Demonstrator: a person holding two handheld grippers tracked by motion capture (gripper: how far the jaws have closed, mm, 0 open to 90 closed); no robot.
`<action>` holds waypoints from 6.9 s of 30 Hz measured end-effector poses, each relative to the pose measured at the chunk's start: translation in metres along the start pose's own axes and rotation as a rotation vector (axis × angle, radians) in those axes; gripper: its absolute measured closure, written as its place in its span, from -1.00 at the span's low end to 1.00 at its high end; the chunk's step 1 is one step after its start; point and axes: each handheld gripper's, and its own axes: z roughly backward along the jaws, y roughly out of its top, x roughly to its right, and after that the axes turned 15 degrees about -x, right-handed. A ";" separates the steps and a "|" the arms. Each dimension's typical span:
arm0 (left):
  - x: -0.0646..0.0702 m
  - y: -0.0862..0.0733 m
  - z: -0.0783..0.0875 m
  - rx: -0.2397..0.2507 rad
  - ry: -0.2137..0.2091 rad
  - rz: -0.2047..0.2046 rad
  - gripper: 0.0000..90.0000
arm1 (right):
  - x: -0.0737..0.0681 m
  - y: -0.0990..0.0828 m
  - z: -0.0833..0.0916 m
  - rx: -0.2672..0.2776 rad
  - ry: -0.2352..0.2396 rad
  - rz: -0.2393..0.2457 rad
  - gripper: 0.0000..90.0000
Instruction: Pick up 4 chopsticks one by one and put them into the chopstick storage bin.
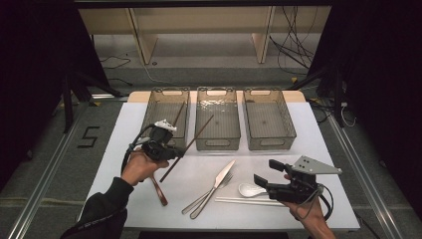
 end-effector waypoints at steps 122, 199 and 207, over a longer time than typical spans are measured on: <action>-0.019 -0.038 0.009 0.299 -0.070 0.062 -0.50 | 0.000 0.002 -0.007 -0.153 0.023 0.062 -0.44; 0.021 -0.069 -0.008 0.232 -0.035 -0.104 -0.62 | 0.003 -0.031 -0.051 -0.912 -0.149 0.463 0.48; 0.020 -0.069 -0.010 0.229 -0.040 -0.102 -0.62 | 0.004 -0.031 -0.054 -0.971 -0.126 0.472 0.63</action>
